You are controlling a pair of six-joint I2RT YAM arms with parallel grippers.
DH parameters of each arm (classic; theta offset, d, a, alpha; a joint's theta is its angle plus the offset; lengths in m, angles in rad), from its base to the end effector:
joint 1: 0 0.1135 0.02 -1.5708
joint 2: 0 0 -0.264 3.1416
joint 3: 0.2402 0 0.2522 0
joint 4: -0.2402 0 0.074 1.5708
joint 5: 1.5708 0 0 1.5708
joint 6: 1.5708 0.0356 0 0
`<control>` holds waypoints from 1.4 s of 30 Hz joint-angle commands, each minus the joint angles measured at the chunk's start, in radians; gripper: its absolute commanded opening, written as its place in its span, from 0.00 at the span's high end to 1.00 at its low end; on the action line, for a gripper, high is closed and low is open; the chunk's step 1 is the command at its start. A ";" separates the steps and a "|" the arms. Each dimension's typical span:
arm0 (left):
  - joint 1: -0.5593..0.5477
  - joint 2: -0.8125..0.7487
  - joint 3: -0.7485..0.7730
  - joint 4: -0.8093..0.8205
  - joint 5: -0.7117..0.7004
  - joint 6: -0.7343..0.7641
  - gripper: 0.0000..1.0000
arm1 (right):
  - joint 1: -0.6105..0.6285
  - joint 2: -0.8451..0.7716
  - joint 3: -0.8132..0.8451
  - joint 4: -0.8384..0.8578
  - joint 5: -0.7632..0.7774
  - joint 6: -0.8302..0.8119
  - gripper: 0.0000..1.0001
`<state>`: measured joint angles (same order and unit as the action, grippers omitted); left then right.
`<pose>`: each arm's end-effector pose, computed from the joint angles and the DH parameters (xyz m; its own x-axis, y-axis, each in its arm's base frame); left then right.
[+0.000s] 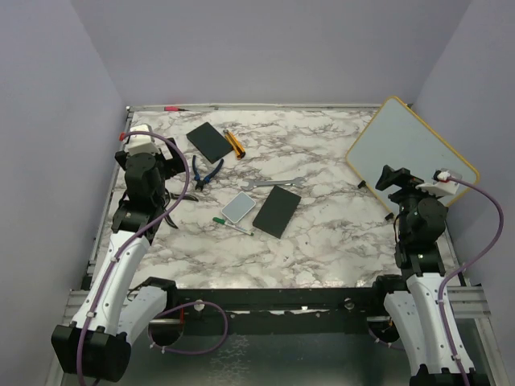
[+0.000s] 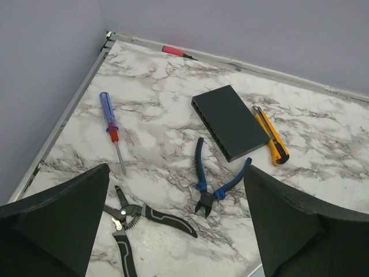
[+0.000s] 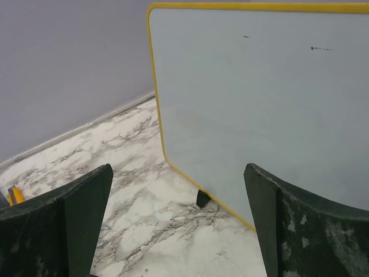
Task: Write a sentence on the whiteboard
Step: Move the whiteboard stand to the center of the board.
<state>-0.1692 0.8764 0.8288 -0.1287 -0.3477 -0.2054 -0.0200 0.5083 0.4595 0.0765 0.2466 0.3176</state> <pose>0.2035 -0.0225 0.3458 -0.1341 -0.1716 -0.9760 -0.2040 0.9686 -0.1423 0.1452 -0.0116 0.2930 0.1086 0.3007 -0.9475 0.2415 0.9166 0.3186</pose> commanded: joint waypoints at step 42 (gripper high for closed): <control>-0.038 -0.050 -0.042 0.021 0.067 0.005 0.01 | 0.230 1.003 0.320 -0.144 0.437 0.595 0.45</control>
<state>-0.1989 0.8421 0.8009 -0.1211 -0.2901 -0.2047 0.2089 1.4517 0.7464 -0.0536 0.5877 0.8375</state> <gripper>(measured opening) 0.989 0.551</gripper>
